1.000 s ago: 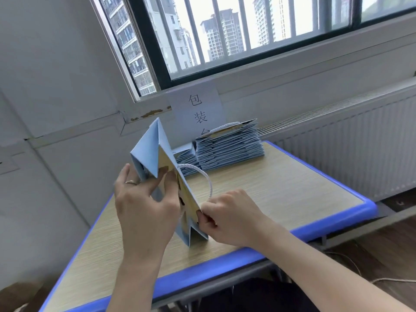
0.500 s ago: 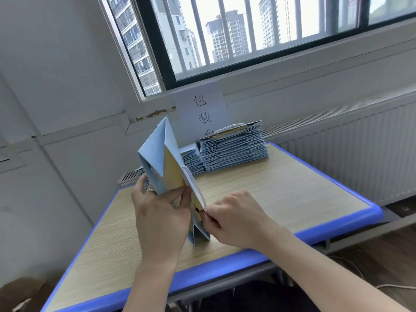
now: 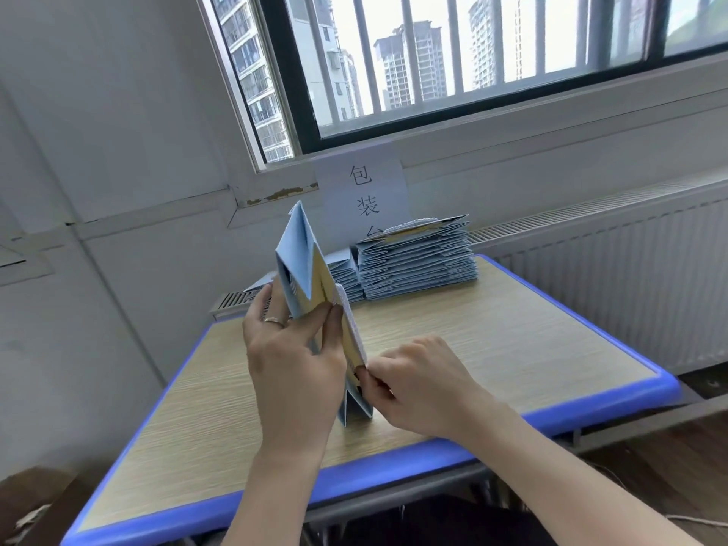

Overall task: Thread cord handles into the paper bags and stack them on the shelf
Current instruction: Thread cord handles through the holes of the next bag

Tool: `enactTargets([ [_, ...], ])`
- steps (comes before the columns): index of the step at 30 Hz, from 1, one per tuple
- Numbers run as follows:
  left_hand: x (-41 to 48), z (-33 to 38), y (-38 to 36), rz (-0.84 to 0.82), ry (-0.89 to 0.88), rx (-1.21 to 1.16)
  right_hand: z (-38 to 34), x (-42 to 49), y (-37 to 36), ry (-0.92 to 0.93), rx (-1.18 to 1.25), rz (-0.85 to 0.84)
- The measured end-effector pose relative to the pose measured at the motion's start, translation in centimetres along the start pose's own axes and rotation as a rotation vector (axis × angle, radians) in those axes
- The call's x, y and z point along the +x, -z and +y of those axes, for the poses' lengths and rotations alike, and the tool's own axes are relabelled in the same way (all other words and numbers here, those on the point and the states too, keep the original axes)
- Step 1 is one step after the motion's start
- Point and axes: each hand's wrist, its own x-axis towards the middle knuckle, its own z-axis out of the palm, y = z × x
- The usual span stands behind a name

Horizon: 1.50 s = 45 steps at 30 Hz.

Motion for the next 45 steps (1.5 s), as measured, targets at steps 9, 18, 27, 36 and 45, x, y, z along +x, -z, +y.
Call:
enactTargets([
  [9,-1.3,-0.9,-0.8,-0.029,0.008,0.008,0.2,-0.1,-0.3,-0.013,0.006,-0.007],
  [18,-1.9,-1.5,-0.9,-0.001,0.020,0.046,0.1,0.0,-0.1,0.000,0.034,-0.027],
  [27,-2.8,-0.8,0.1,-0.042,0.253,0.041,-0.1,-0.1,0.4,-0.028,0.103,-0.059],
  [36,-2.2,0.0,1.8,-0.330,0.234,-0.092,-0.3,-0.2,1.1,0.014,0.163,-0.100],
  [45,-2.5,0.6,1.3,-0.403,0.205,0.021,-0.1,-0.2,1.0,0.038,0.123,-0.063],
])
